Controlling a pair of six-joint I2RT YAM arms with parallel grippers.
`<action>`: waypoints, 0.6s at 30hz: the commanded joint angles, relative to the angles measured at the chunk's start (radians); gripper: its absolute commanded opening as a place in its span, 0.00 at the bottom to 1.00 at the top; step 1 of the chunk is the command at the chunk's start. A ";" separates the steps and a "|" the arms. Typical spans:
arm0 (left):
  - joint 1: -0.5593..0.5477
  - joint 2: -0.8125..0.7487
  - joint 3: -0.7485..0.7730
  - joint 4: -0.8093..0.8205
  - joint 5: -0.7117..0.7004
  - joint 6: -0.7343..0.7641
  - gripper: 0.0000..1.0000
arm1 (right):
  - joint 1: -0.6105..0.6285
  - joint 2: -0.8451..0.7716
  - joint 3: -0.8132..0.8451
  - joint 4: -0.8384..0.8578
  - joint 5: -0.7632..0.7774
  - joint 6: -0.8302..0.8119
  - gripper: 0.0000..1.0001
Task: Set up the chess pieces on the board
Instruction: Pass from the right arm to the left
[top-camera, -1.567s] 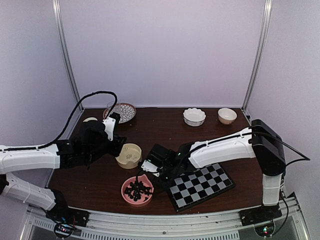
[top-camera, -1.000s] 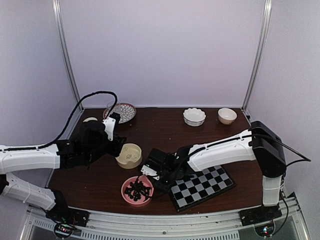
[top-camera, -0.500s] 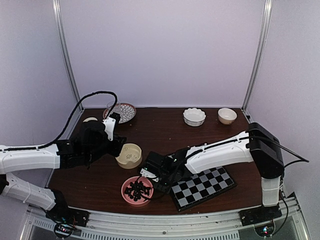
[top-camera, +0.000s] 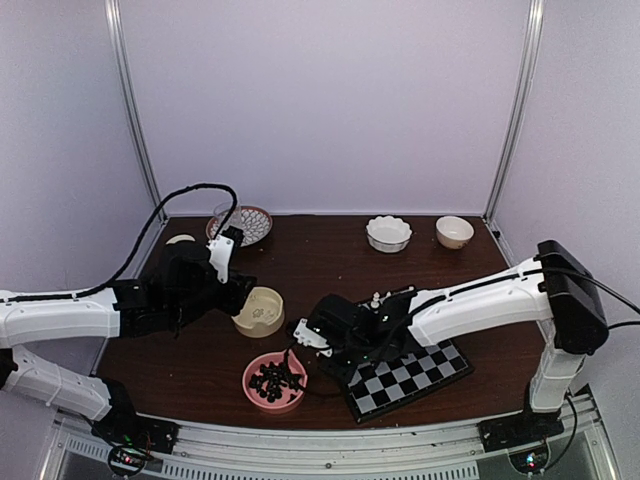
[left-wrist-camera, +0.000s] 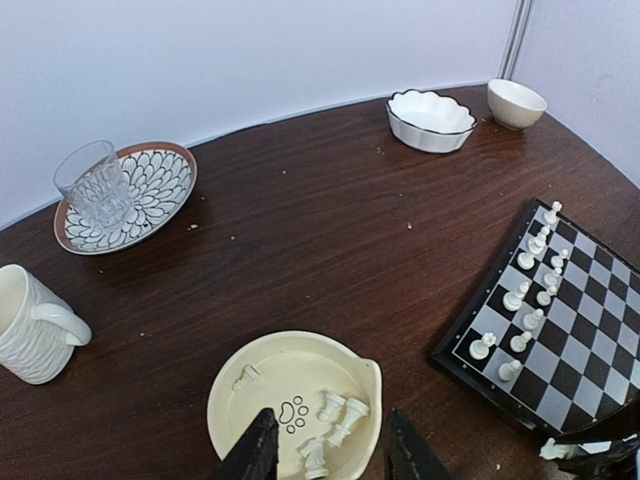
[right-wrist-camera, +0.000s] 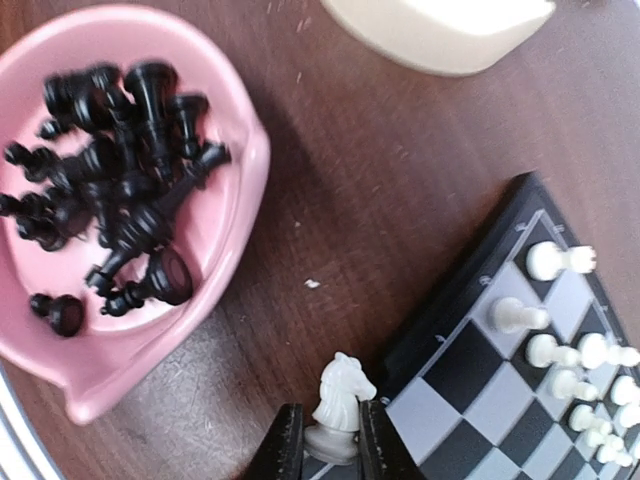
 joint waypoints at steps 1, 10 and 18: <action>0.006 0.009 0.016 0.038 0.100 -0.028 0.36 | 0.000 -0.110 -0.069 0.137 0.045 0.012 0.17; 0.007 0.048 0.082 0.043 0.435 -0.106 0.43 | -0.001 -0.240 -0.237 0.279 0.071 0.003 0.17; 0.015 0.155 0.180 0.018 0.694 -0.251 0.44 | -0.001 -0.250 -0.278 0.324 0.143 -0.020 0.17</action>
